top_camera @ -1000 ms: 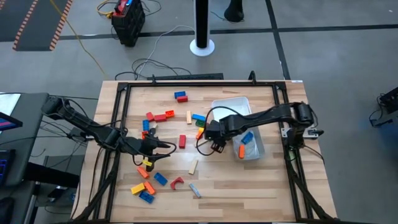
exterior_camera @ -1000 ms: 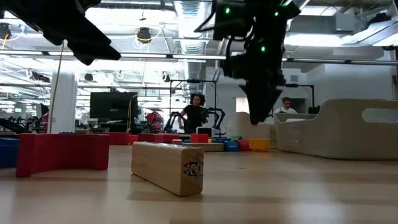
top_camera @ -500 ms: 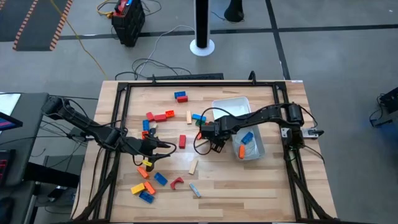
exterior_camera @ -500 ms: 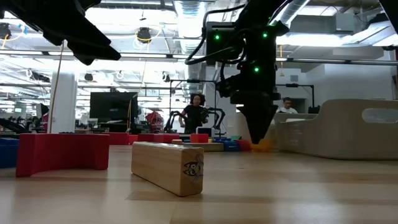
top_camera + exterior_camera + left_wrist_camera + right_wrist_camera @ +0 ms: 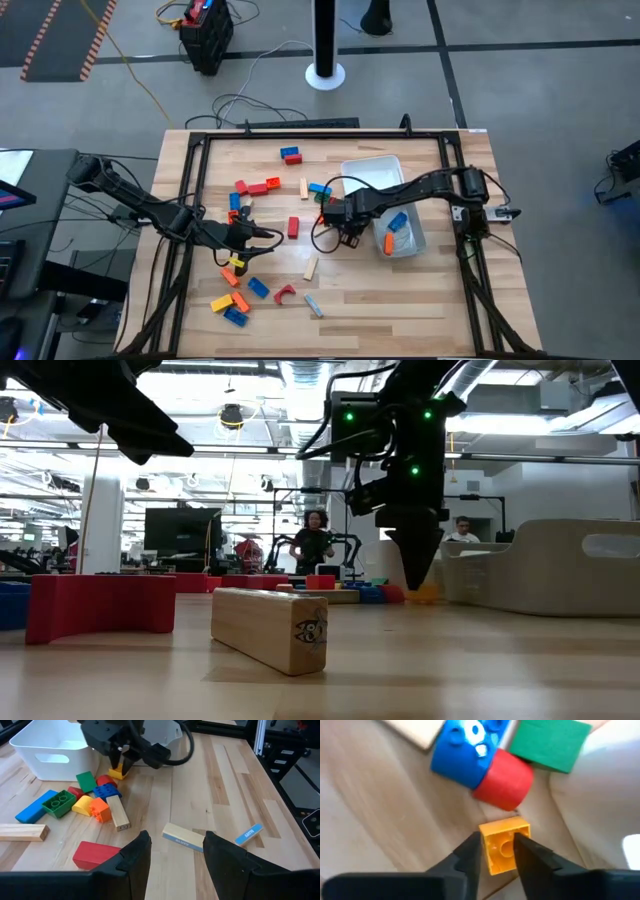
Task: Sort blocks by size
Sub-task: Put the small yellow game piece into the white bin
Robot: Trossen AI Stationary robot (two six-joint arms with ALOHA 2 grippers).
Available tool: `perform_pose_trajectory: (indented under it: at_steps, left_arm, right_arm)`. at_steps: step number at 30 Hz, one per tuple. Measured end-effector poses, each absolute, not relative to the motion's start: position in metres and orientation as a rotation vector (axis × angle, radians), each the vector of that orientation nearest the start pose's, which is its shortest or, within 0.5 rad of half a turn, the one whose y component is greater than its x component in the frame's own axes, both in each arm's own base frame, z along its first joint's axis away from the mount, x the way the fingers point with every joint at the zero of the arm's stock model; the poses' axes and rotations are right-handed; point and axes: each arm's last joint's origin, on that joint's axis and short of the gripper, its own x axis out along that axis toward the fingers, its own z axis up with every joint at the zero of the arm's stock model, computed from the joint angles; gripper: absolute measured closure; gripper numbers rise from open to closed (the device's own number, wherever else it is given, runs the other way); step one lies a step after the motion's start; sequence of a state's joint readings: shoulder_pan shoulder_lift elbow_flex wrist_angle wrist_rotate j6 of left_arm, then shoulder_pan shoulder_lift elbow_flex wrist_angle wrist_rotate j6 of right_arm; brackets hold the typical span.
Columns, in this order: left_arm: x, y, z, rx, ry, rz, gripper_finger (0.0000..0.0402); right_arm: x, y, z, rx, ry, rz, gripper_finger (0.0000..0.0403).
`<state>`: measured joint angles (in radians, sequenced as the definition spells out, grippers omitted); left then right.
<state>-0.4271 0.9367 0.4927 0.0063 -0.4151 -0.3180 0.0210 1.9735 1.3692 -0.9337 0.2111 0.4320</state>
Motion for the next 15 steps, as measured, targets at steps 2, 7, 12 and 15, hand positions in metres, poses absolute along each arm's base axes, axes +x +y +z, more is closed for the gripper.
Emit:
perform_pose_trajectory:
  at_steps: [2,7,12,15]
  left_arm:
    - [0.183,-0.071,0.225,-0.135,0.396,0.052,0.0231]
    - [0.183,-0.071,0.225,-0.132,0.396,0.051,0.0231]
    - [0.183,-0.071,0.225,-0.133,0.396,0.051,0.0231]
    - [0.183,-0.071,0.225,-0.134,0.396,0.052,0.0231]
  right_arm:
    - [0.363,0.005,0.160,0.150,1.469,-0.463,0.0299]
    - [0.362,0.013,0.161,0.121,1.483,-0.436,0.0342]
    - [0.364,0.018,0.171,0.107,1.494,-0.423,0.0376]
    - [0.365,0.018,0.175,0.098,1.494,-0.414,0.0389]
